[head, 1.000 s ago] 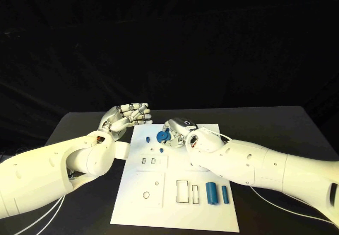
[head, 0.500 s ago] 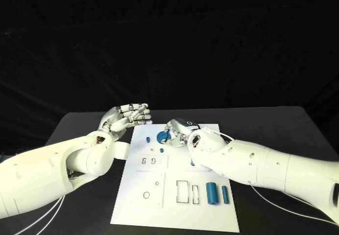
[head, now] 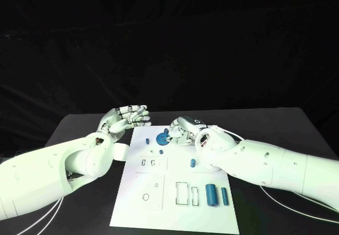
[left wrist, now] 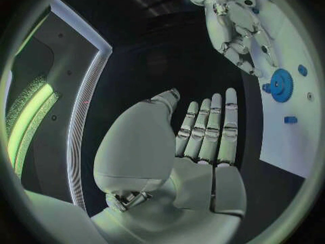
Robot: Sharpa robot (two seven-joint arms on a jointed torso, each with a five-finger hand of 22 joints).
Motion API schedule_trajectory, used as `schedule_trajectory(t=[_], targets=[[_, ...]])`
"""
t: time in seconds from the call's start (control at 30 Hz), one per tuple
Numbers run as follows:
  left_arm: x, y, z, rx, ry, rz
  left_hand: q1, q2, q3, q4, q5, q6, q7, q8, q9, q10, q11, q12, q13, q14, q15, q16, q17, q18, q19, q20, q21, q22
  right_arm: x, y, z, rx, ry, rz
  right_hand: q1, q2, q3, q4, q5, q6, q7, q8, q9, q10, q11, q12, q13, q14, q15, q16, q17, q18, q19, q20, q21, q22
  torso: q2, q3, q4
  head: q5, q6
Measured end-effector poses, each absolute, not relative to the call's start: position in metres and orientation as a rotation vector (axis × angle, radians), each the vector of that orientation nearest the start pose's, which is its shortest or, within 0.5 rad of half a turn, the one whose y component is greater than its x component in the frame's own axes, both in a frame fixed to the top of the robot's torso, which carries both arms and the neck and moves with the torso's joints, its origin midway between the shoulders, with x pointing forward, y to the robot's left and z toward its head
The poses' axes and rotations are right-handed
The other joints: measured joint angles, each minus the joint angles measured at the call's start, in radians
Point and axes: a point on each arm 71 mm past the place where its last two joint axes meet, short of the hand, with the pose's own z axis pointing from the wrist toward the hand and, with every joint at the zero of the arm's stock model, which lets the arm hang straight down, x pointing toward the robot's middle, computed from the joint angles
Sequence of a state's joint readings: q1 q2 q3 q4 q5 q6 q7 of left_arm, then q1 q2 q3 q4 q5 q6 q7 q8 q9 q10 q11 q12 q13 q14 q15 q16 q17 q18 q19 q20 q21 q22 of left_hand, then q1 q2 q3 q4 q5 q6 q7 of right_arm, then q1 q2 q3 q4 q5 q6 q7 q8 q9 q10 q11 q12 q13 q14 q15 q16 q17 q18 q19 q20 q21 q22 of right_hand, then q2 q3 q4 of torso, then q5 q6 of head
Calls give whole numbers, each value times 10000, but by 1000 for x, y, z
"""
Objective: Assemble the parts on the task board
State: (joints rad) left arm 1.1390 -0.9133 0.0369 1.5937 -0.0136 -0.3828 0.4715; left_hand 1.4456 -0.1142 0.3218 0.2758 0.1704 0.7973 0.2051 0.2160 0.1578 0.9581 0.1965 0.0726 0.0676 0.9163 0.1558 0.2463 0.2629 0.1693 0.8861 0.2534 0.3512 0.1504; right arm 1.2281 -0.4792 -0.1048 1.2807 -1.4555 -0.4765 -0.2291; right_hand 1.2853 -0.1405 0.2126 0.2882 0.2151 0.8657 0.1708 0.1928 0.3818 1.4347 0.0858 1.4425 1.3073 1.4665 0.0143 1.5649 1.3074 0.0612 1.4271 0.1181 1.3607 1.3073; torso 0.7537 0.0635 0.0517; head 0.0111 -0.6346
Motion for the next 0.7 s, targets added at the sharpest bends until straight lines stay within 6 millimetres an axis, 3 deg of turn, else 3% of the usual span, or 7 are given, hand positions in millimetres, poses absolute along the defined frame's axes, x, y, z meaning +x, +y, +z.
schedule_trajectory(t=[0.17, 0.3, 0.53, 0.7], targets=[[479, 233, -169, -11136, 12705, -15332, 0, 0, 0, 0, 0, 0, 0, 0, 0, 0, 0, 0, 0, 0, 0, 0, 0, 0, 0, 0, 0, -1, 517, -109, -170, -504, 15561, 6937, 190, -55, 199, -82, 0, 0, 0, -123, -50, -3, 3, -48, 0, 0, 0, 0, 0, 1, -3, 3, -153, 0, -31, 12, -50, -14, 47], [480, 236, -169, -11154, 12672, -15249, 0, 0, 0, 0, 0, 0, 0, 0, 0, 0, 0, 0, 0, 0, 0, 0, 14, 0, 0, 0, 0, 0, 514, -133, -156, 22, 15956, 7295, 409, -171, 264, -146, 0, -32, 32, -195, -72, -75, 75, -149, 8, 0, 0, 0, -1, 1, -57, 57, -261, -1, -74, 18, -142, -69, 76], [480, 238, -170, -11171, 12645, -15179, 0, 0, 0, 0, 0, 0, 0, 0, -1, 0, 0, 0, 0, 0, 0, 0, 13, -1, -21, -20, 0, -1, 501, -169, -151, 691, 16641, 7798, 1092, -374, 546, -318, 0, -33, 32, -266, -84, -146, 73, -199, 8, 0, 0, 0, 2, 0, -131, 54, -425, 8, -151, 34, -326, -89, 76], [480, 238, -170, -11166, 12654, -15206, 0, 0, -1, 0, 0, 0, 0, 0, -1, 0, 0, 0, 0, 0, 0, 0, 13, -1, -37, -36, 0, -1, 498, -200, -152, 1025, 16652, 7699, 1467, -595, 726, -499, 42, 2, 67, -308, -100, -322, 62, -361, 7, -1, 0, 0, 7, 1, -220, 38, -542, 7, -196, 46, -397, -140, 33]])
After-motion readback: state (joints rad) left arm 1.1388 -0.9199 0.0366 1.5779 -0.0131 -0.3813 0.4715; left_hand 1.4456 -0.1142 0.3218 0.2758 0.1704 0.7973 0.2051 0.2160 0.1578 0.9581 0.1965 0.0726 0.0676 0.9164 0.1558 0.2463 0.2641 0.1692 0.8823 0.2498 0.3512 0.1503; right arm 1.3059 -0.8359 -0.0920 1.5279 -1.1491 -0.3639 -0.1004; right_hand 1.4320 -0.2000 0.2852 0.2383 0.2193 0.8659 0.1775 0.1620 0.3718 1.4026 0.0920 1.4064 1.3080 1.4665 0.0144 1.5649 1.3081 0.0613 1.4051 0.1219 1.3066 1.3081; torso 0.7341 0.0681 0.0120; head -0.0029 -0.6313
